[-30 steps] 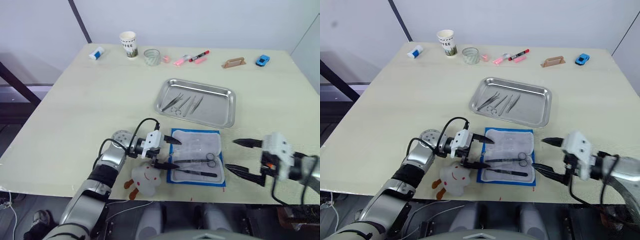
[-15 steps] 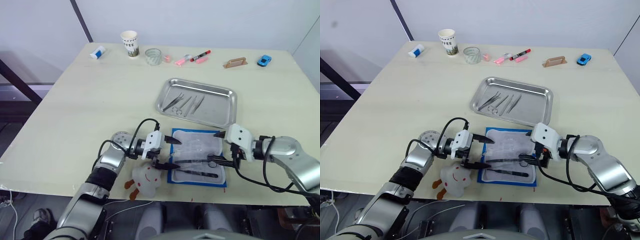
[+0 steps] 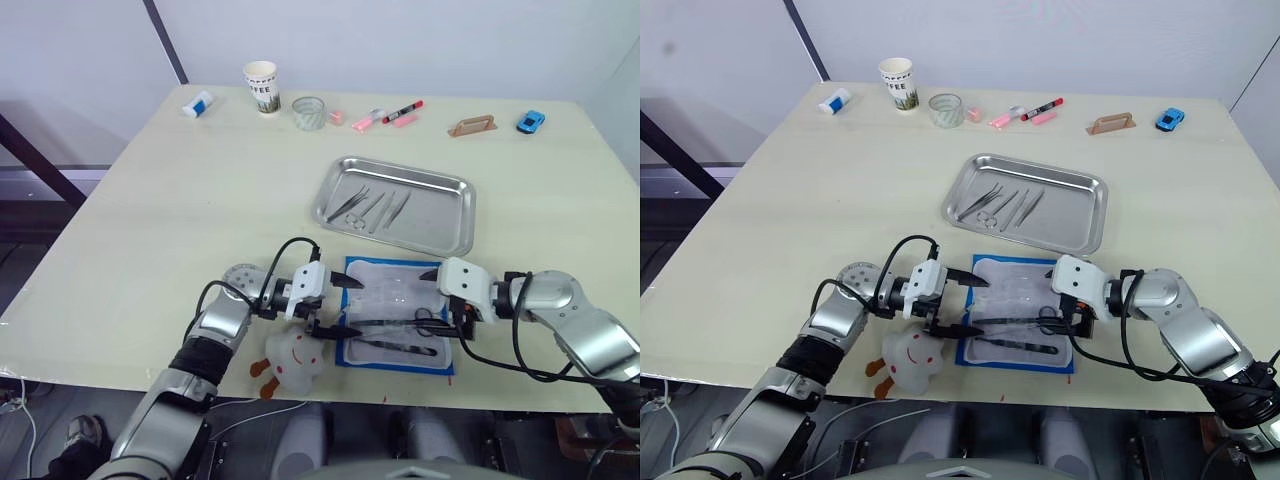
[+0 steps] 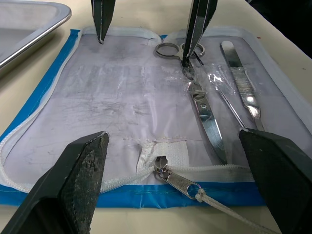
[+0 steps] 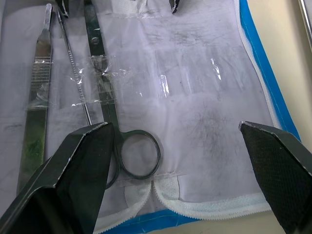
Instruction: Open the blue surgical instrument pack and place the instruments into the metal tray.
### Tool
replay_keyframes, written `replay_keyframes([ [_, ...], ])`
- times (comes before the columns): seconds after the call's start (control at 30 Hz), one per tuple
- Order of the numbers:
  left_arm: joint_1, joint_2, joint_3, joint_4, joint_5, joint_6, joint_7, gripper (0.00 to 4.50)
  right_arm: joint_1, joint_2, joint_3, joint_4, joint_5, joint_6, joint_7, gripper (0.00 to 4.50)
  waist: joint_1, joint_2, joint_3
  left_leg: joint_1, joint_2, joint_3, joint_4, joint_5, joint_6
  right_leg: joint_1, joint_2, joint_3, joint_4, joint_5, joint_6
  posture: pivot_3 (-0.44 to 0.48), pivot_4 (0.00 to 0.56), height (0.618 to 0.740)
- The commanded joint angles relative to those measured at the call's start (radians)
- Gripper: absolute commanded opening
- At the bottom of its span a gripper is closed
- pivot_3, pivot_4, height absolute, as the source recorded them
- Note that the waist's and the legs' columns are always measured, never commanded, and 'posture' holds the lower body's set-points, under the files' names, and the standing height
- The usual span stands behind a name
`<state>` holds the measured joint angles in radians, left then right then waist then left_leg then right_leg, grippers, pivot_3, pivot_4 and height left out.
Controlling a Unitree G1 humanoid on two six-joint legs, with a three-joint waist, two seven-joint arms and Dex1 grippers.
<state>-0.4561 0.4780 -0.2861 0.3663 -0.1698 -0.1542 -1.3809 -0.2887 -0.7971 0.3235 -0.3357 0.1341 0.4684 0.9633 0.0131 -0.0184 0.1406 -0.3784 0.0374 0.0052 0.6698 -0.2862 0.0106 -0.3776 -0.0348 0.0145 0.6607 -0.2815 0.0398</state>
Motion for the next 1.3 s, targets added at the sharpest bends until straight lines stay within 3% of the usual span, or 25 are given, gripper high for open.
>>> replay_keyframes([
  [0.03, 0.008, 0.004, -0.027, 0.014, 0.032, 0.021, 0.001, 4.48, -0.005, 0.002, 0.007, -0.029, -0.007, -0.005, 0.016, 4.5, 0.0, 0.0, 0.0, 0.0, 0.0, 0.0, 0.0, 0.0, 0.0, 0.0, 0.0, 0.0, 0.0, 0.0, 0.0, 0.0, 0.15, 0.74],
  [0.57, 0.019, -0.003, -0.027, -0.031, 0.037, 0.061, 0.022, 4.48, -0.004, 0.029, 0.055, -0.05, -0.029, 0.061, 0.034, 4.5, -0.001, 0.0, 0.0, 0.0, 0.0, 0.0, 0.0, 0.0, 0.0, 0.0, 0.0, 0.0, 0.0, 0.0, 0.0, 0.0, 0.15, 0.74],
  [0.67, 0.021, -0.002, -0.026, -0.034, 0.036, 0.062, 0.024, 4.5, 0.001, 0.027, 0.067, -0.052, -0.031, 0.084, 0.043, 3.72, -0.001, 0.0, 0.0, 0.0, 0.0, 0.0, 0.0, 0.0, 0.0, 0.0, 0.0, 0.0, 0.0, 0.0, 0.0, 0.0, 0.15, 0.74],
  [0.73, 0.024, 0.001, -0.025, -0.037, 0.036, 0.062, 0.024, 4.5, -0.002, 0.036, 0.068, -0.046, -0.046, 0.089, 0.028, 2.96, -0.001, 0.0, 0.0, 0.0, 0.0, 0.0, 0.0, 0.0, 0.0, 0.0, 0.0, 0.0, 0.0, 0.0, 0.0, 0.0, 0.15, 0.74],
  [1.0, 0.034, 0.008, -0.021, -0.047, 0.034, 0.063, 0.027, 4.5, -0.003, 0.036, 0.079, -0.057, -0.058, 0.098, 0.029, 2.96, -0.002, 0.0, 0.0, 0.0, 0.0, -0.001, 0.0, 0.0, 0.0, 0.0, 0.0, 0.0, 0.001, 0.0, 0.0, 0.0, 0.15, 0.74],
  [1.1, 0.033, 0.007, -0.022, -0.045, 0.034, 0.063, 0.028, 4.5, 0.004, 0.035, 0.08, -0.064, -0.055, 0.115, 0.031, 2.16, -0.002, 0.0, 0.0, 0.0, 0.0, -0.001, 0.0, 0.0, 0.0, 0.0, 0.0, 0.0, 0.001, 0.0, 0.0, 0.0, 0.15, 0.74],
  [1.2, 0.031, 0.005, -0.023, -0.043, 0.035, 0.064, 0.029, 4.5, 0.01, 0.034, 0.083, -0.066, -0.059, 0.115, 0.026, 0.73, -0.002, 0.0, -0.001, 0.001, 0.0, -0.001, 0.0, 0.0, 0.0, 0.0, 0.0, 0.0, 0.001, 0.0, 0.0, 0.0, 0.15, 0.74],
  [1.3, 0.031, 0.005, -0.023, -0.042, 0.035, 0.064, 0.03, 4.5, 0.013, 0.035, 0.088, -0.074, -0.061, 0.125, 0.02, 0.73, -0.002, 0.0, -0.001, 0.001, 0.0, -0.001, 0.0, 0.0, 0.0, 0.0, 0.0, -0.001, 0.001, 0.0, 0.0, 0.0, 0.15, 0.74],
])
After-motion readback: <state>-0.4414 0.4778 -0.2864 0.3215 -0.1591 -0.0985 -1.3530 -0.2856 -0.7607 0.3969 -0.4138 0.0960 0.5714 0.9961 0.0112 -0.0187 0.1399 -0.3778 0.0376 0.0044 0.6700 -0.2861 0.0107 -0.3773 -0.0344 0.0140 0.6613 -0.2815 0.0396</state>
